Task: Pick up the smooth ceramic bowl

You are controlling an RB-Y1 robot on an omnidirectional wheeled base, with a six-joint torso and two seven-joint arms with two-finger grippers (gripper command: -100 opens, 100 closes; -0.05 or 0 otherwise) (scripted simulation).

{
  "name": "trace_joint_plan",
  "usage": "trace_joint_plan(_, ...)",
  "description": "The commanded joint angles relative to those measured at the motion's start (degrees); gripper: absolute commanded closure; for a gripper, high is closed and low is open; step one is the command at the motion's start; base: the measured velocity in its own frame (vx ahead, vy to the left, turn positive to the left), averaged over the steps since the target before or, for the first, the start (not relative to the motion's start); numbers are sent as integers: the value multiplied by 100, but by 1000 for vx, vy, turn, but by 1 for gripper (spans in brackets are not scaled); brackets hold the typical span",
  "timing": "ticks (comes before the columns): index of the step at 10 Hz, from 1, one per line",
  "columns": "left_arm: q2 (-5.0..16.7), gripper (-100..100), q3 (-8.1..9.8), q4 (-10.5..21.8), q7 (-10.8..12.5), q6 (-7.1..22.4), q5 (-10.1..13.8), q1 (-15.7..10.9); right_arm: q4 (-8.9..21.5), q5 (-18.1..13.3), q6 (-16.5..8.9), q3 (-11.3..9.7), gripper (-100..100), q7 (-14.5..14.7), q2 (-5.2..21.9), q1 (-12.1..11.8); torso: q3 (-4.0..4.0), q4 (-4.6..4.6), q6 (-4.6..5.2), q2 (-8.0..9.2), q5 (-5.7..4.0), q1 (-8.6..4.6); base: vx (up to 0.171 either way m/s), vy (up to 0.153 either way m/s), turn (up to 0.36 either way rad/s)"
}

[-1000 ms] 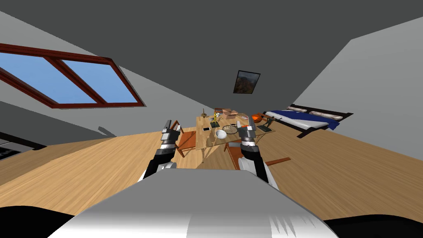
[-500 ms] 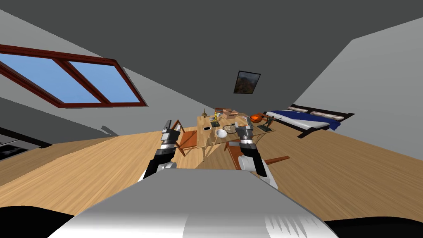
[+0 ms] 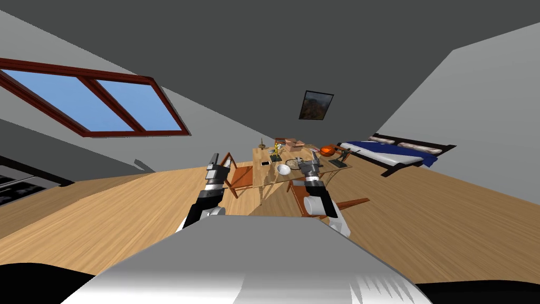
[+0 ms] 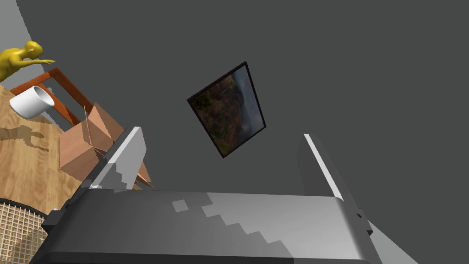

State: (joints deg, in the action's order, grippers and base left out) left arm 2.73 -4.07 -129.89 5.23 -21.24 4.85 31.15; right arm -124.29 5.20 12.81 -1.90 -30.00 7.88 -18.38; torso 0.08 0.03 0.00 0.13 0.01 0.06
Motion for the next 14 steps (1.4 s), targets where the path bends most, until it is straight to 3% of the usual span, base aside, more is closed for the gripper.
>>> trace_joint_plan(1,0,0,0,0,0,0,0,0,64,86,-173,35,-100,-286,27,101,0,0,0,0,0,0,-35,13,11)
trace_joint_plan(2,0,0,0,0,0,0,0,0,222,255,-390,75,-100,-454,73,238,0,0,1,-1,0,-2,-43,21,24)
trace_joint_plan(4,0,0,0,0,0,0,0,0,222,255,-413,75,-100,-680,73,238,0,0,1,-1,0,0,-23,13,6)
trace_joint_plan(5,0,0,0,0,0,0,0,0,386,430,-663,116,-100,-901,119,377,-3,-1,1,-7,0,-3,-22,18,26)
trace_joint_plan(6,0,0,0,0,0,0,0,0,386,430,-663,116,-100,-1047,119,377,-4,-1,0,-6,0,0,-25,20,19)
trace_joint_plan(7,0,0,0,0,0,0,0,0,557,610,-893,158,-100,-1209,164,519,-3,-1,1,-5,1,1,-36,23,32)
trace_joint_plan(9,0,0,0,0,0,0,0,0,557,610,-919,158,-100,-1474,164,519,-2,0,1,-4,0,-1,-19,12,6)
trace_joint_plan(10,0,0,0,0,0,0,0,1,733,795,-1181,200,-100,-1672,210,661,-4,-1,1,-8,0,-3,-21,24,33)
trace_joint_plan(12,0,0,0,0,0,0,0,0,733,795,-1181,200,-100,-1890,210,661,-3,-1,1,-6,1,1,-18,14,7)
trace_joint_plan(13,0,0,0,0,0,0,0,1,914,981,-1436,243,-100,-2115,258,802,-4,-1,1,-8,0,-3,-20,17,33)
trace_joint_plan(14,0,0,0,0,0,0,0,0,914,981,-1447,243,-100,-2267,258,802,-4,-2,0,-8,0,-1,-19,17,21)
